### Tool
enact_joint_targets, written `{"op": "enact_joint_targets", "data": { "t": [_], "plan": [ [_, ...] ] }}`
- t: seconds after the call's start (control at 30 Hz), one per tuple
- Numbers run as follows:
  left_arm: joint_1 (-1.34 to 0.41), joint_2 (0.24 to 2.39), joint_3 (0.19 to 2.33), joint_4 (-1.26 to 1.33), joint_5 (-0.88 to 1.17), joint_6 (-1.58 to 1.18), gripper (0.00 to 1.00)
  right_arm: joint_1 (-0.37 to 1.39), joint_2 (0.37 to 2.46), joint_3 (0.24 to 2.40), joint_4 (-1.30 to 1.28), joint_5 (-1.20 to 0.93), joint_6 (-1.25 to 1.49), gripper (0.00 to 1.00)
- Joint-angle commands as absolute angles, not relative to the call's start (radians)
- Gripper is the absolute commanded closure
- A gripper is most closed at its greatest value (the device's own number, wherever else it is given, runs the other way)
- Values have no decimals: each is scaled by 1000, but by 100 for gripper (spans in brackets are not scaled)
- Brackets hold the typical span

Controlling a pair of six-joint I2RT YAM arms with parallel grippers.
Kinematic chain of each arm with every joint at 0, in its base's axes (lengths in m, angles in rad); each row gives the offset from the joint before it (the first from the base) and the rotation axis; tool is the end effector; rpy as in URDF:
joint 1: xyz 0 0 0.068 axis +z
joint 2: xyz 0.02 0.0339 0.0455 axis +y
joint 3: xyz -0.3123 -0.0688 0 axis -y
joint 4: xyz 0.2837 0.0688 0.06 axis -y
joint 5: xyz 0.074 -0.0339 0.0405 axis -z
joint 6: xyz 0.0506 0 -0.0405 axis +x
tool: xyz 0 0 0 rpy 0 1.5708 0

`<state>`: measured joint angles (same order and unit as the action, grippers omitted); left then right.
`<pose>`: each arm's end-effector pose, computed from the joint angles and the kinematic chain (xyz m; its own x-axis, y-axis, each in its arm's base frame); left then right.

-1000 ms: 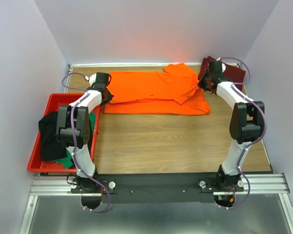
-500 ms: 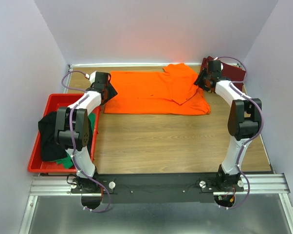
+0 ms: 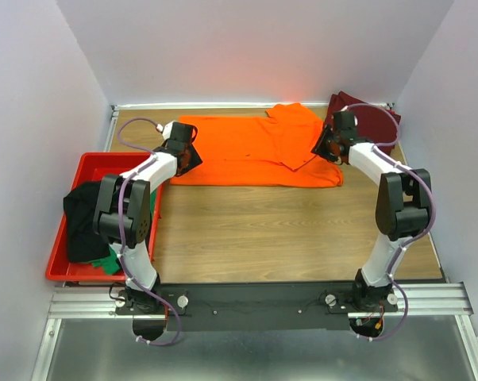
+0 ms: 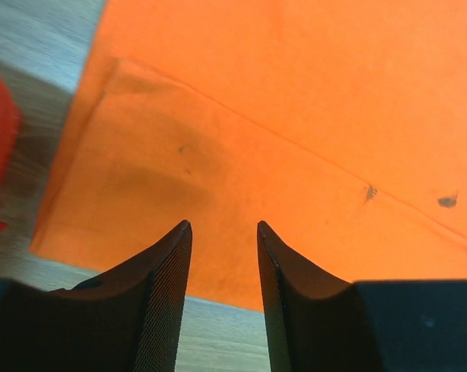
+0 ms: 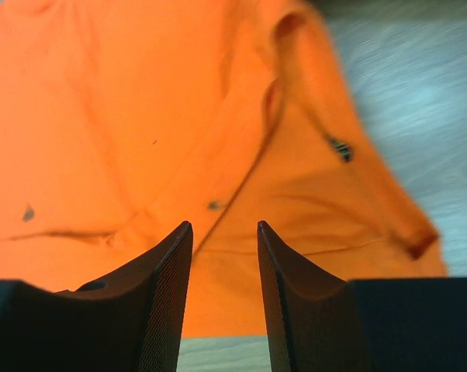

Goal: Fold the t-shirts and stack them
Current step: Fold the tshirt

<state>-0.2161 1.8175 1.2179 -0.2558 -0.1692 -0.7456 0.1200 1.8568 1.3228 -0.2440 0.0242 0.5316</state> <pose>0.4371 -0.0872 0.2123 -0.6119 -0.5503 -0.5681 -0.4242 0.8345 -0.3516 0.4683 0.0552 0.2329 -0.6526 0.4317 -0.6226 0.2648 0.8999 0.3464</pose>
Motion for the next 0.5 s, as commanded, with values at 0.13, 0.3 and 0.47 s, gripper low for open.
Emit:
{"op": "enact_joint_targets", "data": {
  "t": [0.13, 0.3, 0.47],
  "plan": [
    [-235, 1818, 1192, -233, -141, -753, 55, 198, 1925, 1353, -213, 8, 545, 54],
    [-239, 1815, 1172, -219, -127, -755, 55, 201, 1965, 1359, -215, 9, 546, 51],
    [-239, 1818, 1170, -213, -120, -753, 55, 207, 1979, 1347, -212, 8, 551, 48]
  ]
}}
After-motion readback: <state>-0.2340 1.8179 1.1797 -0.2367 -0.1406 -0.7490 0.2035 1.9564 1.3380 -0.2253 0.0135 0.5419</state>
